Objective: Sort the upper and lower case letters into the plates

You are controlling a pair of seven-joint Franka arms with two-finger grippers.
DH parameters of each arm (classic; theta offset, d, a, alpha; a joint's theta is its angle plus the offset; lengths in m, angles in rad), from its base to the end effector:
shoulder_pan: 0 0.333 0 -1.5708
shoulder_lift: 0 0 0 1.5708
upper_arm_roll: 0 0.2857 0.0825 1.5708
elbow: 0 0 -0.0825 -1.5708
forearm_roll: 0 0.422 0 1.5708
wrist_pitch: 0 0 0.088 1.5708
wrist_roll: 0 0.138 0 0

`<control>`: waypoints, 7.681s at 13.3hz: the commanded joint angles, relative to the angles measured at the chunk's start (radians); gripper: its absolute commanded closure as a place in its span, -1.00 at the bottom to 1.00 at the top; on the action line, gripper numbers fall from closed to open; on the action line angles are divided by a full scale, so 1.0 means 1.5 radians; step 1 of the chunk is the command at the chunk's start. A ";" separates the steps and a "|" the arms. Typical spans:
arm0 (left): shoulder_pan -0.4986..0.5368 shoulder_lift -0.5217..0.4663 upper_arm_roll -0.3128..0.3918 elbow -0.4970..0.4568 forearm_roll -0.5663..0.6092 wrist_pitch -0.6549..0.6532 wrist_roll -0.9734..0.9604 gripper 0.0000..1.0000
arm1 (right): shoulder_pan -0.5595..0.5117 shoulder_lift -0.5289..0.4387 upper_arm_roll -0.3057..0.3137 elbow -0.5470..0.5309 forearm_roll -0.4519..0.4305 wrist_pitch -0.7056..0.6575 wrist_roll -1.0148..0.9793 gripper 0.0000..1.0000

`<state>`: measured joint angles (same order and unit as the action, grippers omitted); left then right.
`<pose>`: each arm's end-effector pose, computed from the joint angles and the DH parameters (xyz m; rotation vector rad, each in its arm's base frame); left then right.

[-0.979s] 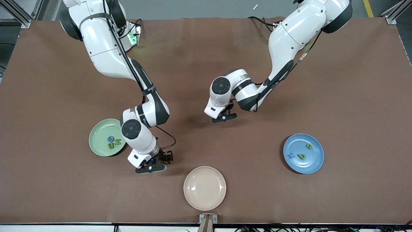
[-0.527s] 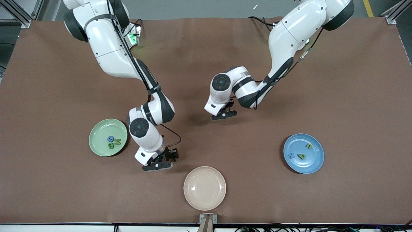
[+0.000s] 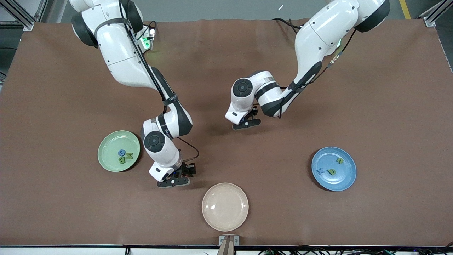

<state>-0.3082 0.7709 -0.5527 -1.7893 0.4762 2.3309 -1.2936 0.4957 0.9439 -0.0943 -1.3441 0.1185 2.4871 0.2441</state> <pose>0.4268 -0.4833 0.0830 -3.0851 -0.3031 0.1291 0.6999 0.3121 0.1030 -3.0491 -0.1789 -0.2918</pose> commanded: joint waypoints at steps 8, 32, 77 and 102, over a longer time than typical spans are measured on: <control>0.068 -0.029 0.008 0.030 0.061 -0.013 -0.016 0.94 | 0.002 -0.002 -0.005 -0.006 0.002 -0.002 0.004 0.46; 0.461 -0.073 0.006 0.020 0.051 -0.055 0.448 0.75 | -0.301 -0.244 -0.008 -0.297 0.006 -0.248 -0.496 0.47; 0.244 -0.563 0.284 0.122 -0.293 -0.516 0.765 -1.00 | -0.323 -0.661 0.032 -0.108 -0.073 -0.643 -0.189 -1.00; 0.249 -0.571 0.278 0.128 -0.294 -0.518 0.755 -1.00 | -0.340 -0.654 0.033 -0.097 -0.059 -0.660 -0.190 -1.00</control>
<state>0.0670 -0.0531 -0.1406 -1.5788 0.0522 1.5640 -0.1578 0.0007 -0.0317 -0.0577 -1.4852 0.0269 1.5023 -0.0336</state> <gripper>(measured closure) 0.000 0.000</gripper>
